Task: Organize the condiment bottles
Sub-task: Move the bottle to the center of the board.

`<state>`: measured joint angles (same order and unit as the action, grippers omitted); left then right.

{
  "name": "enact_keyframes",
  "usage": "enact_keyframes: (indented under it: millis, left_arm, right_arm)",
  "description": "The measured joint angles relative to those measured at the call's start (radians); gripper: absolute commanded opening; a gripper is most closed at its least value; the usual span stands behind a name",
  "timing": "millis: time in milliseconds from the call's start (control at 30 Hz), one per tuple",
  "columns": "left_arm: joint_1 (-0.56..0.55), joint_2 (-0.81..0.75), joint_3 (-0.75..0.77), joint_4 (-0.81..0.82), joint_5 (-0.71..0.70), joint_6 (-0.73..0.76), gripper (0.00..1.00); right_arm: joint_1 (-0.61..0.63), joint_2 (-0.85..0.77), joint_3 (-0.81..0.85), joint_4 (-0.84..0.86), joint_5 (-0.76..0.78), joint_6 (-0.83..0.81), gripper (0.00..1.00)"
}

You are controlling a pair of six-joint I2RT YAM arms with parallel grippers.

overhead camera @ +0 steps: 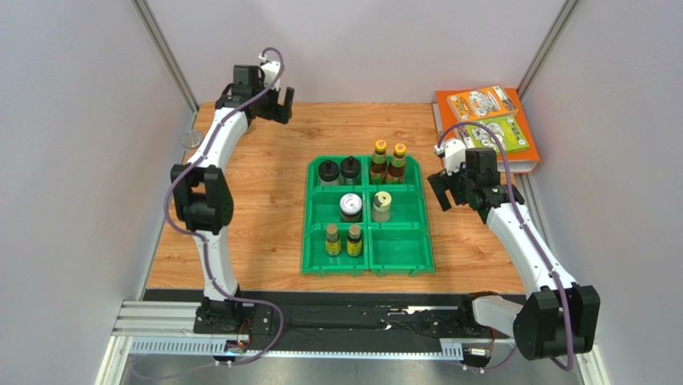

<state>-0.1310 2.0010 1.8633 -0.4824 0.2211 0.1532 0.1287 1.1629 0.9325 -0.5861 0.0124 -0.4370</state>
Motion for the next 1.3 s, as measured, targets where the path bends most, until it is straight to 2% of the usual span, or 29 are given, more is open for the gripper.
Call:
enact_keyframes:
  millis: [233, 367, 667, 900, 1300]
  left_arm:
    - [0.102, 0.285, 0.405, -0.039, -0.069, -0.125, 0.99]
    - [0.143, 0.386, 0.514, -0.042, -0.099, -0.192, 0.99]
    - [0.207, 0.533, 0.563, -0.061, -0.193, -0.278, 0.99]
    - [0.224, 0.552, 0.591, -0.056, -0.262, -0.282, 0.99]
    - [0.223, 0.618, 0.659, -0.080, -0.280, -0.282, 0.99]
  right_arm:
    - [0.000, 0.019, 0.000, 0.000, 0.015, -0.005, 0.93]
    - [0.006, 0.026, 0.000, 0.000, 0.022, -0.006, 0.93]
    - [0.015, 0.032, 0.000, 0.000, 0.042, -0.011, 0.93]
    - [0.015, 0.032, 0.000, 0.000, 0.048, -0.013, 0.93]
    - [0.015, 0.011, 0.000, -0.001, 0.048, -0.013, 0.93]
